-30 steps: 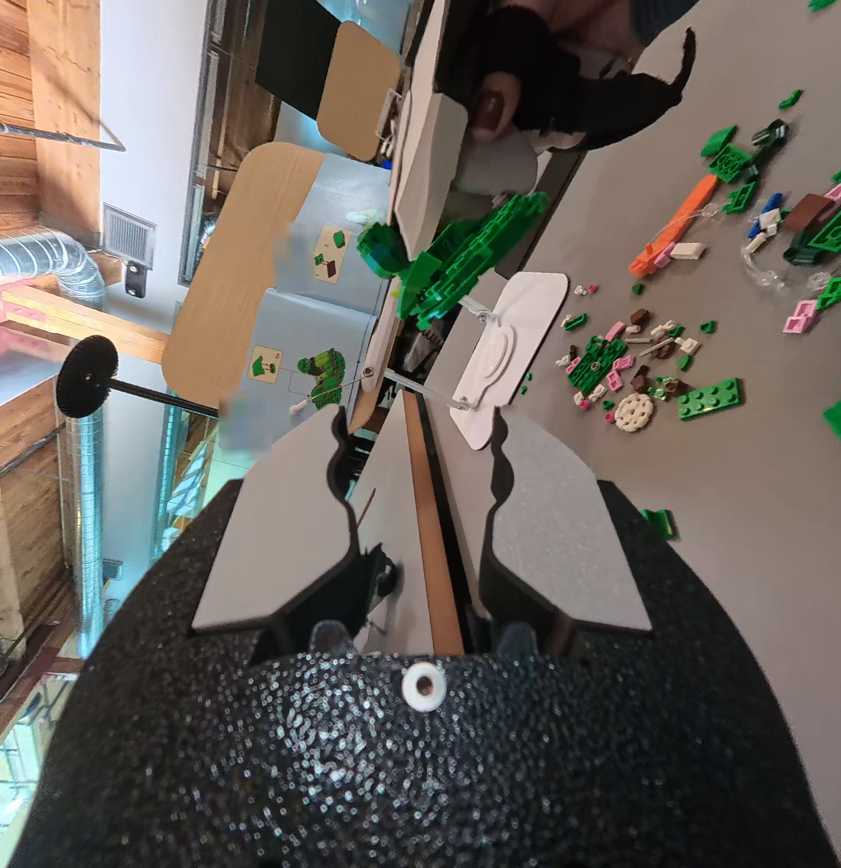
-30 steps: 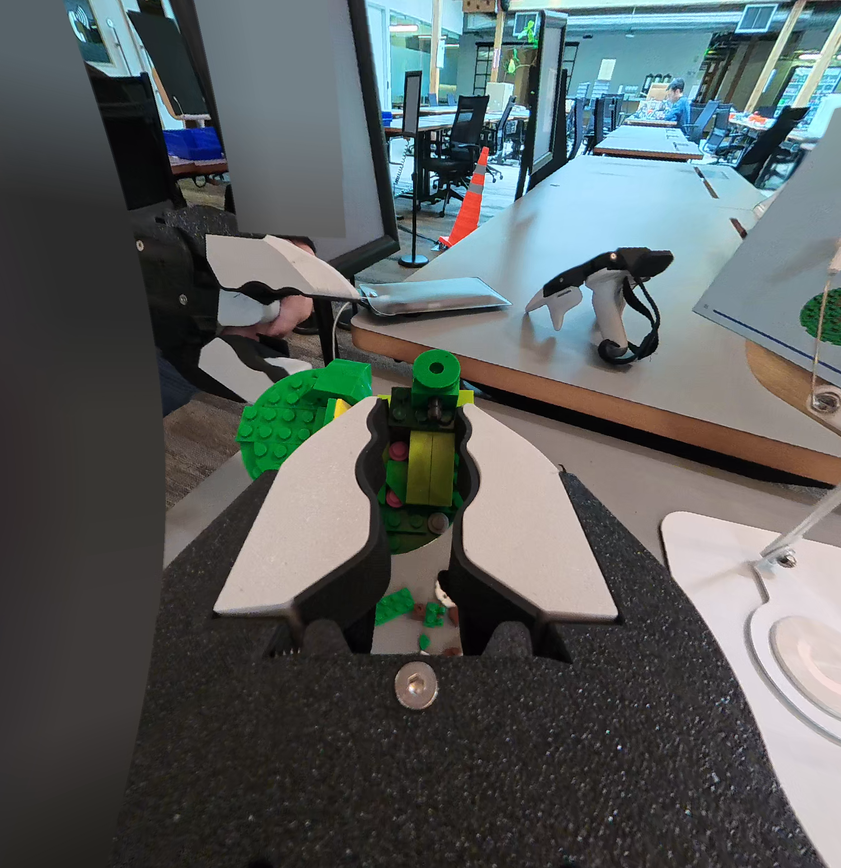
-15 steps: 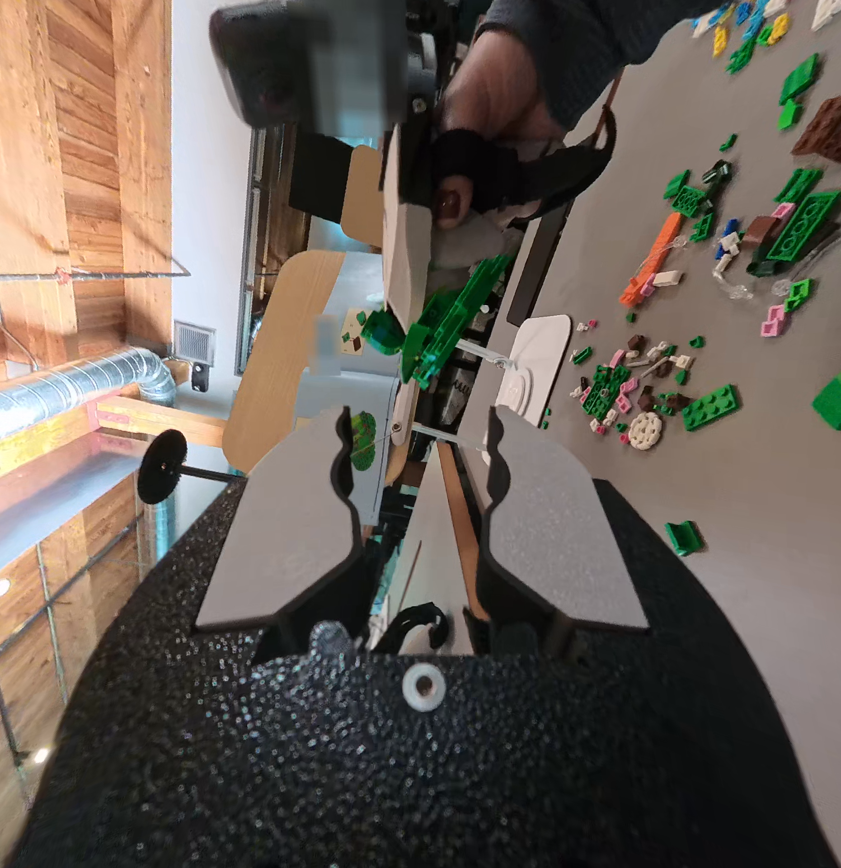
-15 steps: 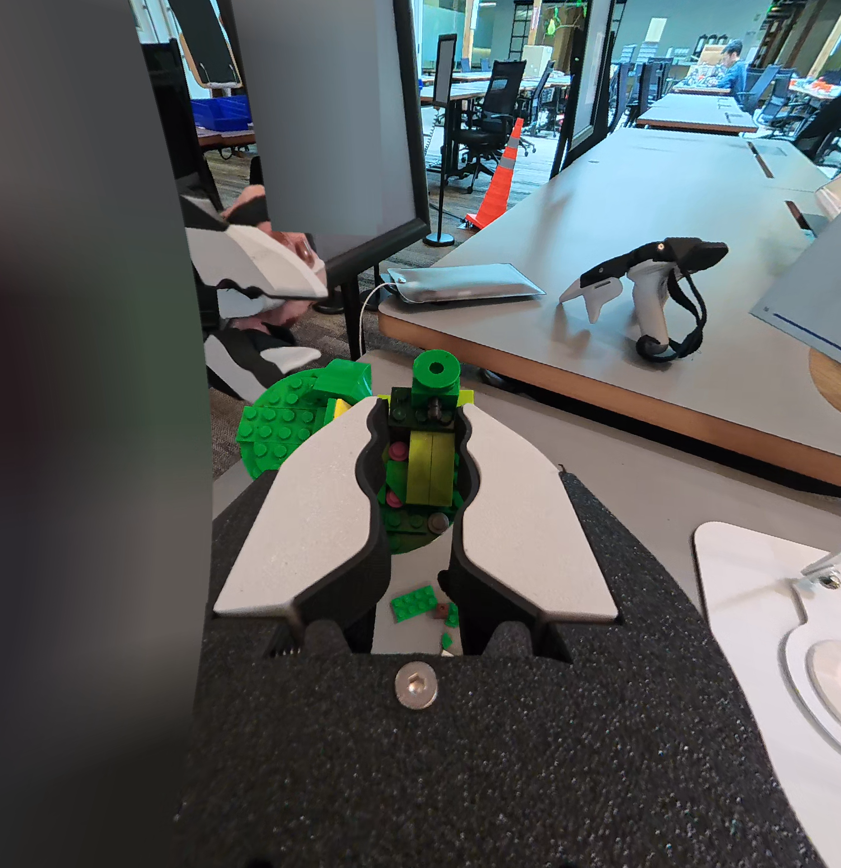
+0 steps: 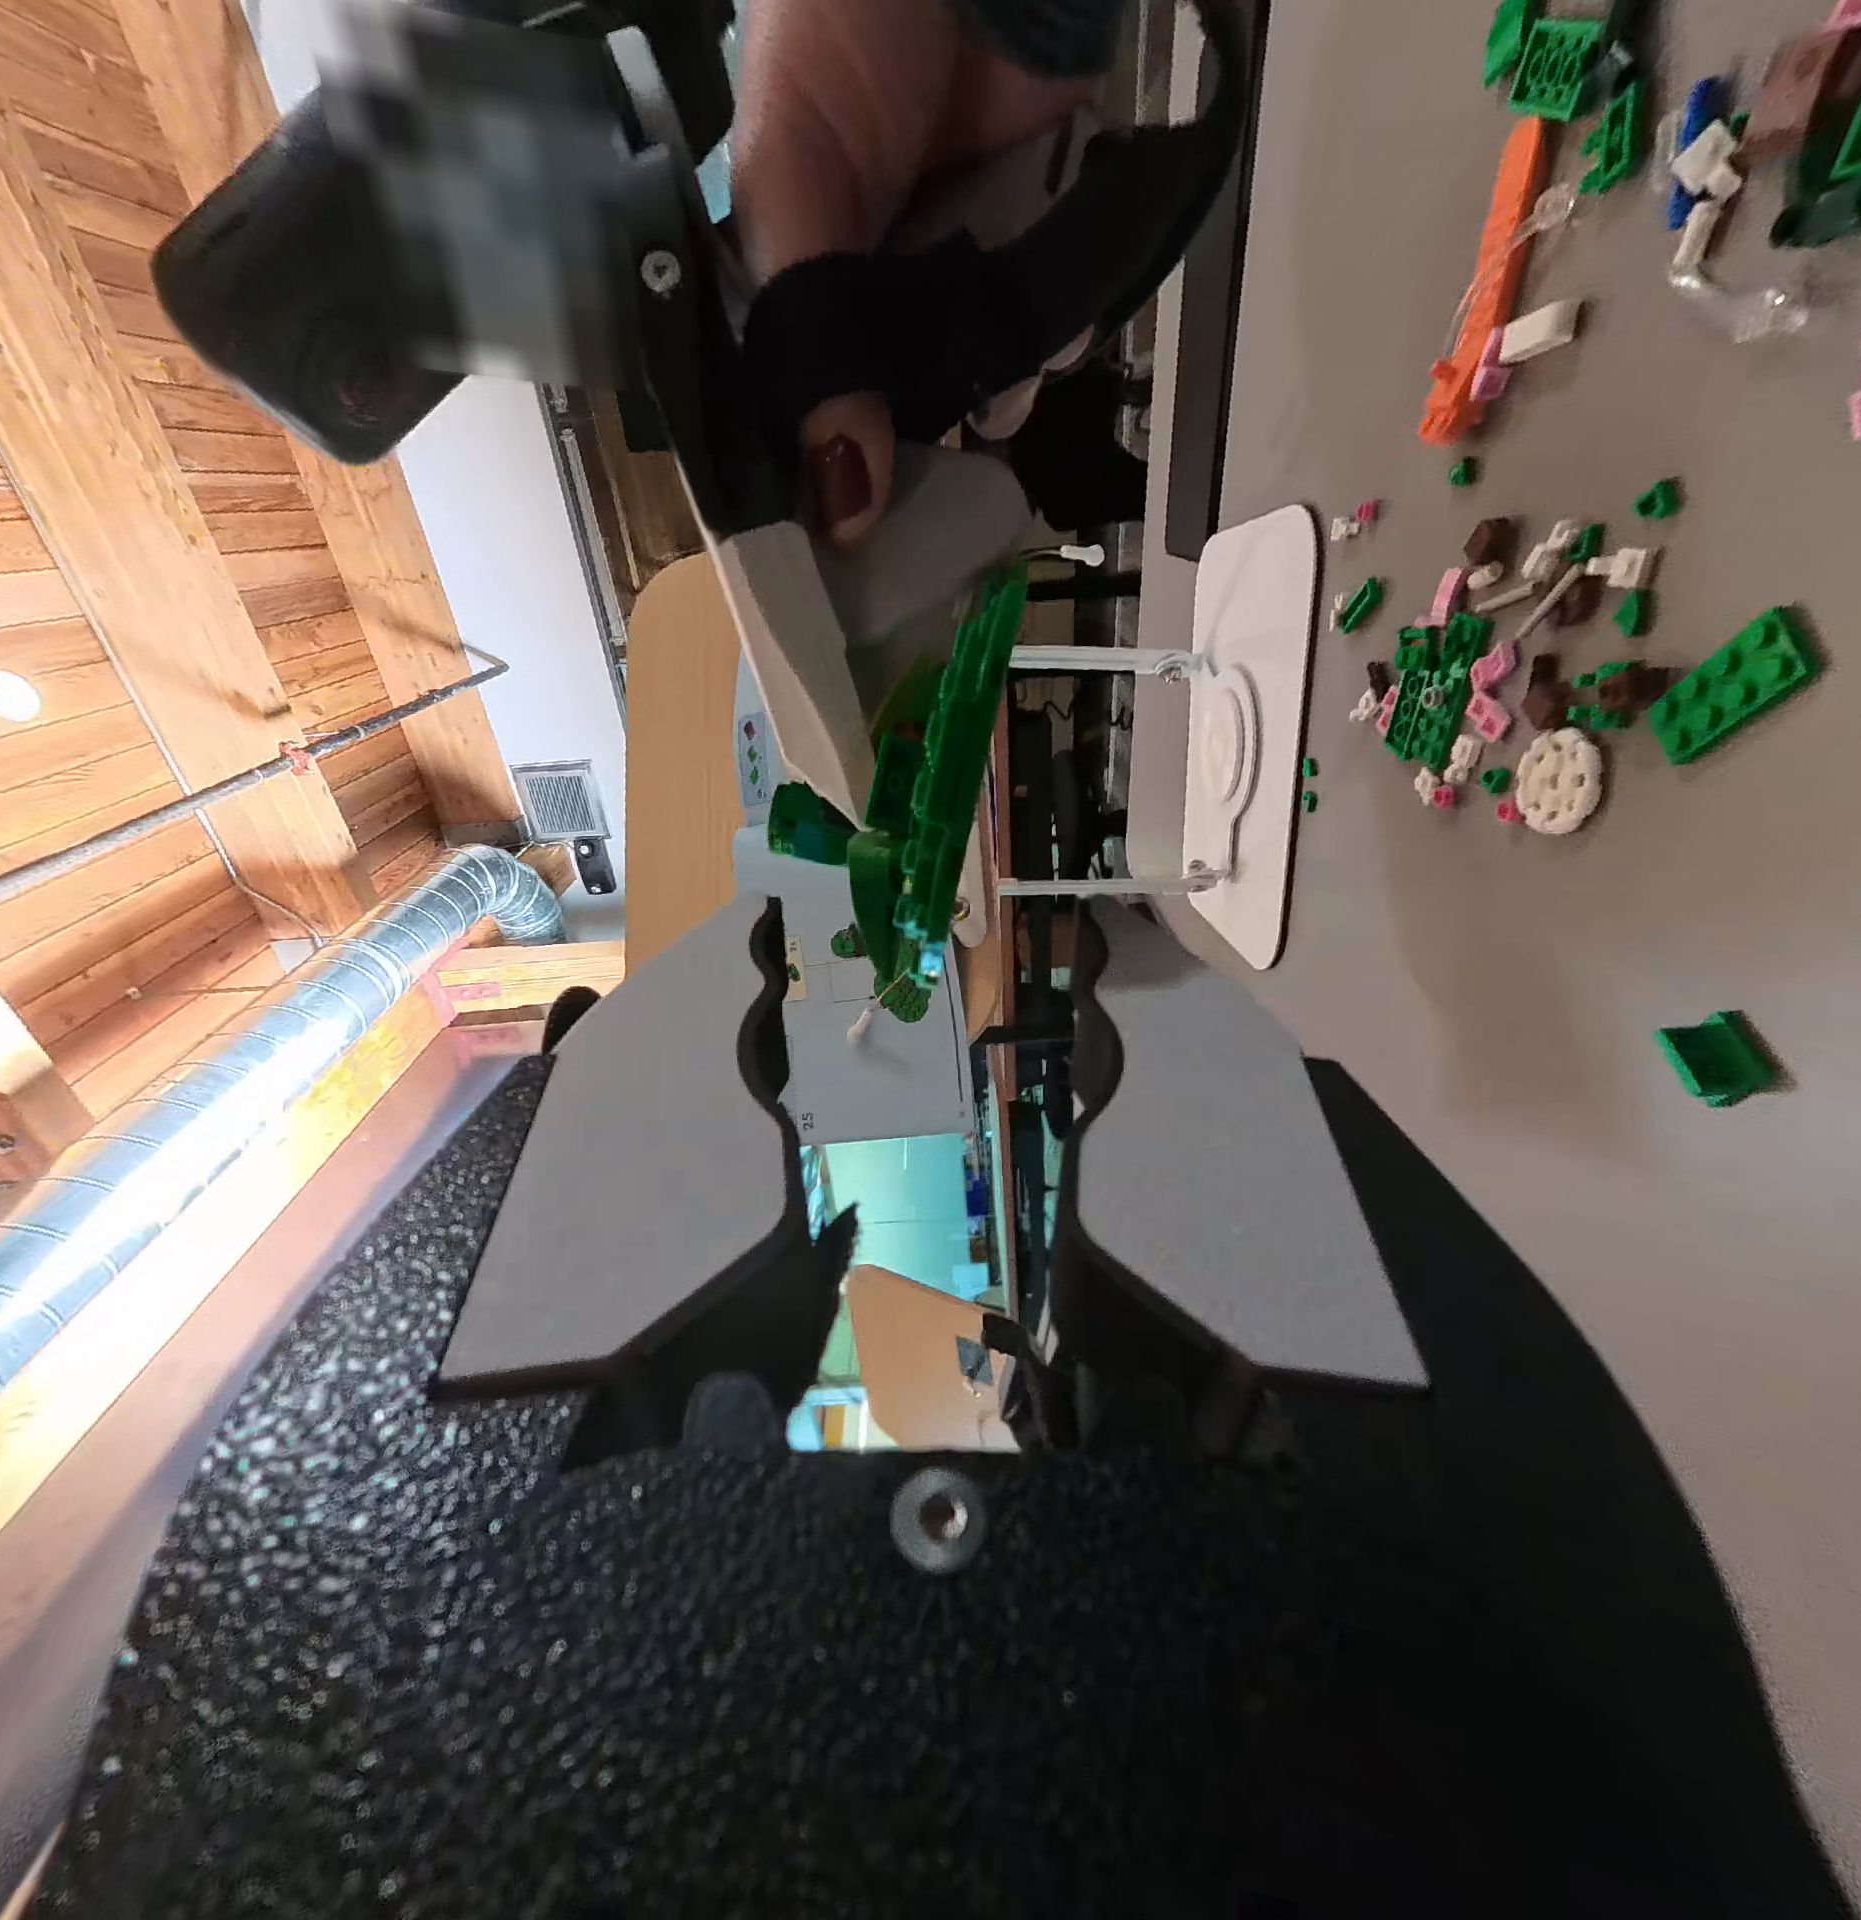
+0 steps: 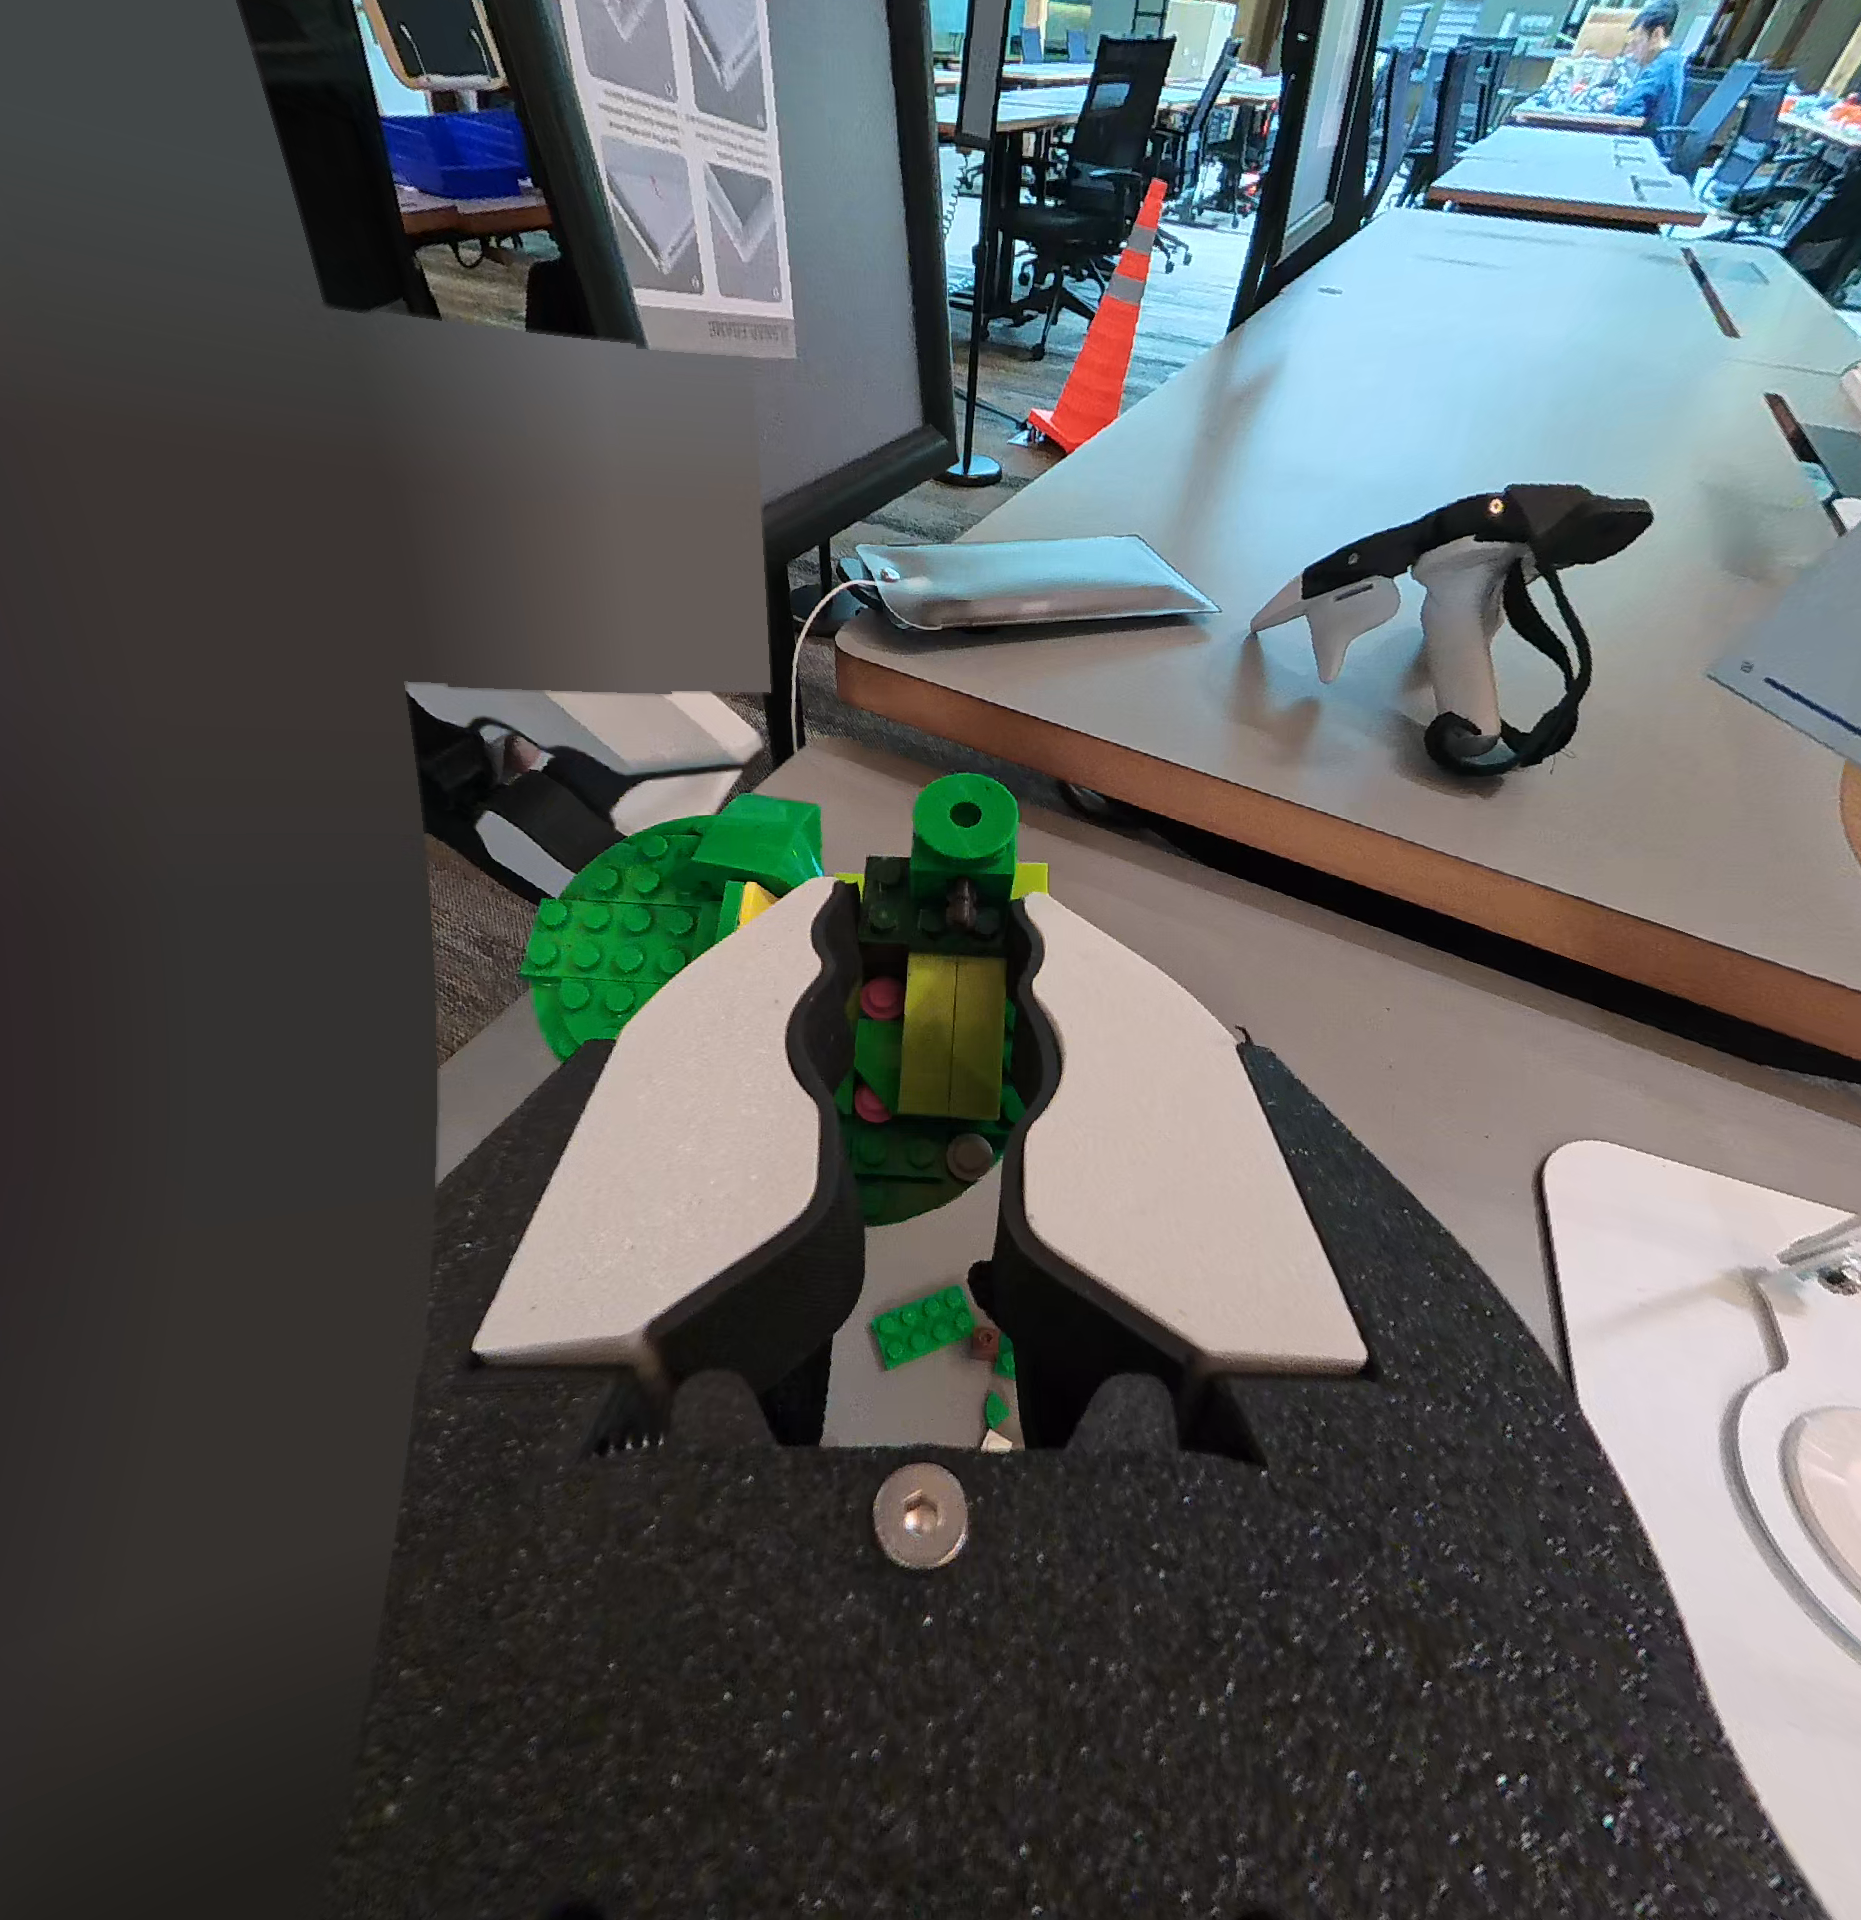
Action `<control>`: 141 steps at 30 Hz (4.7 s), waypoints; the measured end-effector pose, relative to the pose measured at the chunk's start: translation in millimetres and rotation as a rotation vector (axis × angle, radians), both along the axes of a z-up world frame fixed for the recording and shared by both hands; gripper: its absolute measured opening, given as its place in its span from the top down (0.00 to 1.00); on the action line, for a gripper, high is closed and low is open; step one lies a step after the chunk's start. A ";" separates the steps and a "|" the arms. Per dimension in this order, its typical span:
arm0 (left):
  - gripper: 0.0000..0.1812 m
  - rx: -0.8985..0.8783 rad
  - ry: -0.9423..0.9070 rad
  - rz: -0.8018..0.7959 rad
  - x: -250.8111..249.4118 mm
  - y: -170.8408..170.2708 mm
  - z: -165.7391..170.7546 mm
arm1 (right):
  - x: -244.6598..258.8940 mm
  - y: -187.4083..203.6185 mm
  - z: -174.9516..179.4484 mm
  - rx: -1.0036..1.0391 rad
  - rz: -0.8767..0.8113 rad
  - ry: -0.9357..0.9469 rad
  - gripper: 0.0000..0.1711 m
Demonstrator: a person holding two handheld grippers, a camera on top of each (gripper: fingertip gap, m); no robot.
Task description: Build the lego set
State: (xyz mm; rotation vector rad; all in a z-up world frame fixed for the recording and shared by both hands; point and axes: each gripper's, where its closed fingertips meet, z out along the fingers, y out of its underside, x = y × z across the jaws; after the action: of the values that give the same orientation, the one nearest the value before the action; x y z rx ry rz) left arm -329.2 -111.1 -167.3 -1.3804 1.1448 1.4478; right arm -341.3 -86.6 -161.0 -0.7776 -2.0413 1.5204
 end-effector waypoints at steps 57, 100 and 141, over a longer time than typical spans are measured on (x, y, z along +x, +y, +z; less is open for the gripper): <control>0.84 0.053 -0.115 0.075 -12.0 7.2 12.2 | -5.9 -5.7 0.3 -0.073 -0.037 -0.089 0.85; 0.91 0.129 -0.237 0.174 -74.0 -8.2 -100.4 | 82.8 -9.9 -148.4 0.480 0.212 -0.551 0.74; 0.91 0.138 -0.399 0.083 -66.4 -10.2 -98.1 | 65.6 -74.9 -180.2 0.508 0.504 -0.272 0.73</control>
State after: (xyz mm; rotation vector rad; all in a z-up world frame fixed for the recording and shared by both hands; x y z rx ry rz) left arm -395.6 -121.3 -265.4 -1.5452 0.7281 1.2088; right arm -275.7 -161.5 -341.2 -0.2880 -2.8221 1.0655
